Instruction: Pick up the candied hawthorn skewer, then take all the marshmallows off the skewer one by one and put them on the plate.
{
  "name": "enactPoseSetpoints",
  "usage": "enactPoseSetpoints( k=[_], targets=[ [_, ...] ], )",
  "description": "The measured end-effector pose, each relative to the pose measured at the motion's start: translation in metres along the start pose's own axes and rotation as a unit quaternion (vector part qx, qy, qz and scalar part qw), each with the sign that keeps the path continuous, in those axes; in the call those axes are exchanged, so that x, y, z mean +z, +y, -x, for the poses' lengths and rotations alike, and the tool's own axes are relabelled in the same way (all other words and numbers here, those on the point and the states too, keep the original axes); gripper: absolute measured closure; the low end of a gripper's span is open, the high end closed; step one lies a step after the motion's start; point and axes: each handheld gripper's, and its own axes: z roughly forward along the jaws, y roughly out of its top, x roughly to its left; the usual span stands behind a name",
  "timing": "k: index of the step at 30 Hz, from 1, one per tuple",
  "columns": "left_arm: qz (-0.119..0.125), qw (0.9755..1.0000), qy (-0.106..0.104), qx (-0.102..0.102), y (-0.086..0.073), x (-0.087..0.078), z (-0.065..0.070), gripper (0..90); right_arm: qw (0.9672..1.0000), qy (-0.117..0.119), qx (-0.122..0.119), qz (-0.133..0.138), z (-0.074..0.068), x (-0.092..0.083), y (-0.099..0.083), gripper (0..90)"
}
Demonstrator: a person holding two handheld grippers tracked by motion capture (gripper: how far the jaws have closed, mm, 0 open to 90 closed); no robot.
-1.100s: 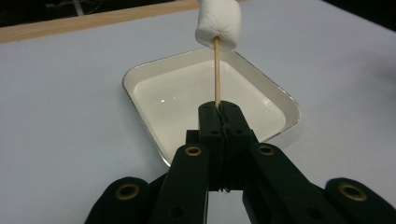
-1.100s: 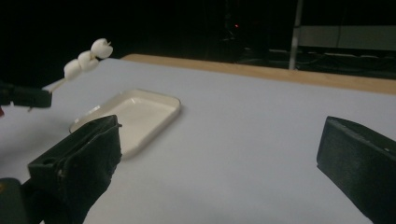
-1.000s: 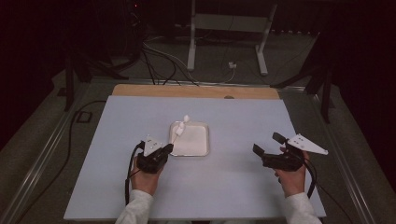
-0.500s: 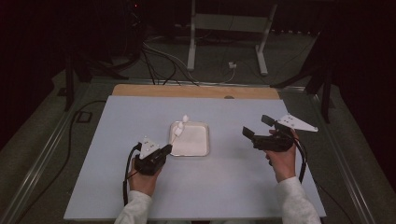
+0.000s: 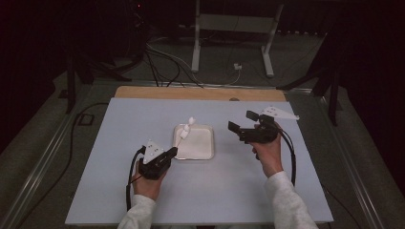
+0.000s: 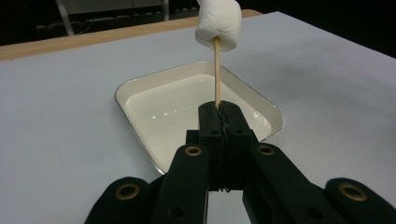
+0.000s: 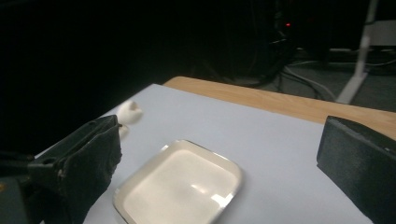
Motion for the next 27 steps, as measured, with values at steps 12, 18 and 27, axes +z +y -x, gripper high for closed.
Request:
enactPoseSetpoints(
  k=[12,18,27],
  targets=[
    [0.013,0.9998,-0.011,0.001,0.001,-0.001,0.002,90.0,0.9982,0.046,0.039,-0.008,-0.018,0.038,-0.003,0.1],
    [0.017,0.9998,-0.014,0.000,0.002,-0.001,0.003,90.0,0.9957,0.062,0.067,-0.018,-0.021,0.051,-0.010,0.1],
    [0.019,0.9996,-0.022,0.005,0.002,-0.001,0.008,90.0,0.9894,0.099,0.101,-0.035,-0.025,0.063,-0.019,12.3]
  ],
)
